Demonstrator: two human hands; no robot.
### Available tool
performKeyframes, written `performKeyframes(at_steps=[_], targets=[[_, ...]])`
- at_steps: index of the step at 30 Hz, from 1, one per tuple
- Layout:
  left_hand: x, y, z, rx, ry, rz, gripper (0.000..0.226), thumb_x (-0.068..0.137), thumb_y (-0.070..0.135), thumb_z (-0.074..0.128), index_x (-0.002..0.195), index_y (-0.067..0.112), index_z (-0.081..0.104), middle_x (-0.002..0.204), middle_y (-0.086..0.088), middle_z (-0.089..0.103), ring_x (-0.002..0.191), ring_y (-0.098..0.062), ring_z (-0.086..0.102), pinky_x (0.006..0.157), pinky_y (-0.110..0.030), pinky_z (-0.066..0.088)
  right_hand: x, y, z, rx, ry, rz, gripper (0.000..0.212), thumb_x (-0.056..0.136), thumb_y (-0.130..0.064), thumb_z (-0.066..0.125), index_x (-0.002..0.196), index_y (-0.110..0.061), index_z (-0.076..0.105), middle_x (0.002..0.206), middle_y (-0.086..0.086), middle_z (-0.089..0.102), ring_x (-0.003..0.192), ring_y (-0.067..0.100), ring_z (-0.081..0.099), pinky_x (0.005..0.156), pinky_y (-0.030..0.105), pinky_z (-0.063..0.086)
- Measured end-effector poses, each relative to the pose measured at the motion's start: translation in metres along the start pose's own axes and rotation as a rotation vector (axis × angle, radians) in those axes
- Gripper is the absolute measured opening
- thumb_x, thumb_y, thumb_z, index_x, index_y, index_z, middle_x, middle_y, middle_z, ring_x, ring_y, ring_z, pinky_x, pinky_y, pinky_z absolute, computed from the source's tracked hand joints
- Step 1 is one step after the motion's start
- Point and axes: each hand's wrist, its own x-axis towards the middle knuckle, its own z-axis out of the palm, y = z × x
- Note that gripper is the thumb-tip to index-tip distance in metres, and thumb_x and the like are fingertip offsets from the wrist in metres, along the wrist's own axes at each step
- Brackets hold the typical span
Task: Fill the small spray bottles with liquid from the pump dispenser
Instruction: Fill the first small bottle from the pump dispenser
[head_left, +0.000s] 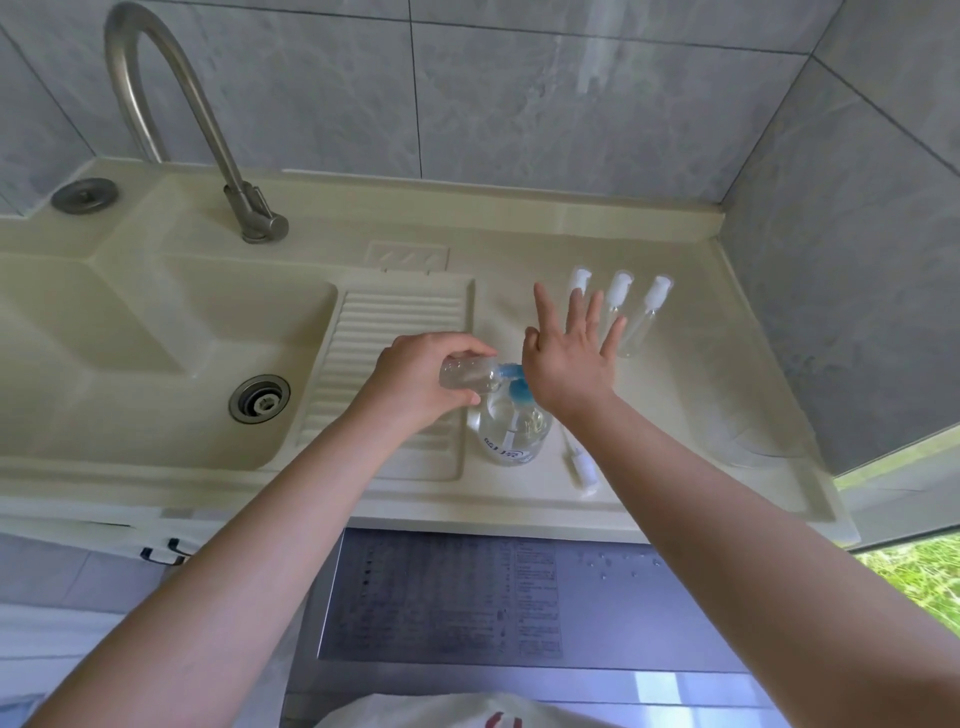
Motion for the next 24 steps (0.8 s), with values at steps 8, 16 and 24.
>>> performKeyframes(at_steps=[8, 16, 24], targets=[[0.000, -0.001, -0.001, -0.020, 0.007, 0.005, 0.053, 0.070, 0.014, 0.087, 0.114, 0.036, 0.070, 0.109, 0.021, 0.069, 0.101, 0.003, 0.060, 0.090, -0.003, 0.035, 0.005, 0.000, -0.009, -0.126, 0.167, -0.086, 0.062, 0.106, -0.033, 0.026, 0.160, -0.030, -0.005, 0.167, 0.014, -0.007, 0.152, 0.033, -0.019, 0.119, 0.059, -0.013], [-0.001, -0.002, 0.001, -0.033, -0.002, 0.018, 0.052, 0.068, 0.012, 0.087, 0.112, 0.035, 0.071, 0.107, 0.021, 0.070, 0.098, 0.008, 0.060, 0.089, -0.001, 0.036, 0.003, -0.001, -0.002, -0.038, 0.087, -0.044, 0.060, 0.107, -0.037, 0.022, 0.160, -0.031, -0.004, 0.167, 0.012, -0.008, 0.152, 0.031, -0.020, 0.119, 0.059, -0.013], [-0.001, -0.003, 0.000, -0.026, -0.009, 0.021, 0.053, 0.069, 0.013, 0.087, 0.114, 0.035, 0.070, 0.111, 0.019, 0.069, 0.102, 0.004, 0.061, 0.091, -0.001, 0.035, -0.001, 0.001, 0.000, 0.001, 0.040, -0.039, 0.059, 0.106, -0.032, 0.022, 0.160, -0.033, -0.003, 0.168, 0.011, -0.008, 0.152, 0.030, -0.019, 0.120, 0.059, -0.011]])
